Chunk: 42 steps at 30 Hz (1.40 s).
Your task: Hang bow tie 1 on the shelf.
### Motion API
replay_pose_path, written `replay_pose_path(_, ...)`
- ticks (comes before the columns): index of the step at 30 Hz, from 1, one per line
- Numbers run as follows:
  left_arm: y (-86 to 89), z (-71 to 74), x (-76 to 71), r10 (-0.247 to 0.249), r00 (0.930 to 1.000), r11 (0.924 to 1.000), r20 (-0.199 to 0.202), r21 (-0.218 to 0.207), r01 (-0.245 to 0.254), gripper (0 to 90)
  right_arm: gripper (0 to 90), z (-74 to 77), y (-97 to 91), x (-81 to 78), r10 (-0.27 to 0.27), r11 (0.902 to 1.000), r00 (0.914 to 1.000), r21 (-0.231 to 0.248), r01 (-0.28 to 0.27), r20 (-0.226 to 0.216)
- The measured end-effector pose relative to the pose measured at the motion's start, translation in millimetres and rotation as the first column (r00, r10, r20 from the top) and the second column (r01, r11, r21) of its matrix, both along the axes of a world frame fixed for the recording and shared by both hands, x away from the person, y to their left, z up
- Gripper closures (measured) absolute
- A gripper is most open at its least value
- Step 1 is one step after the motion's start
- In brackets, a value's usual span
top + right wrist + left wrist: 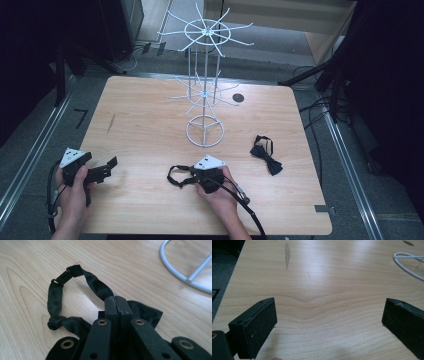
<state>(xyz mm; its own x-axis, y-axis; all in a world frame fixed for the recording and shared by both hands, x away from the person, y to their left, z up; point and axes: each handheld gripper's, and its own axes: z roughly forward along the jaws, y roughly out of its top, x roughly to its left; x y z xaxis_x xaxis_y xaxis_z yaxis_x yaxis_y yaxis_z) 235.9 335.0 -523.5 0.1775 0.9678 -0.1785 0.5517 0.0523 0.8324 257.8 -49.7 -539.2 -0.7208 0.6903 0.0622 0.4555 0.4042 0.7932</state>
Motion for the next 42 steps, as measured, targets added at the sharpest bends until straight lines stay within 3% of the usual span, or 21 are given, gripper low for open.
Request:
replay_pose_path(6,0.2,0.1,0.1,-0.001,1.0,1.0,-0.002,-0.001,0.001,0.2,90.0,9.5,-5.7,-3.5,-0.016,0.9983,0.9993,0.056,0.014,0.032)
replay_pose_path(9,0.0,0.0,0.0,0.0,1.0,1.0,0.0,-0.001,0.0,0.2,90.0,16.9,-10.8,-5.6,-0.036,0.9954,0.997,0.091,0.03,0.068)
replay_pose_path(18,-0.1,0.0,0.0,0.0,1.0,1.0,0.0,0.001,0.0,0.2,90.0,30.4,-19.3,-11.6,-0.057,0.989,0.9907,0.143,0.039,0.124)
replay_pose_path(32,-0.1,0.0,0.0,-0.001,1.0,1.0,0.0,0.001,0.001,0.2,90.0,57.6,-35.4,-17.5,-0.103,0.9781,0.9702,0.199,0.059,0.219)
replay_pose_path(42,-0.1,0.0,0.0,-0.001,1.0,1.0,0.0,0.0,0.001,0.2,90.0,76.3,-47.5,-18.4,-0.138,0.9676,0.9547,0.242,0.073,0.264)
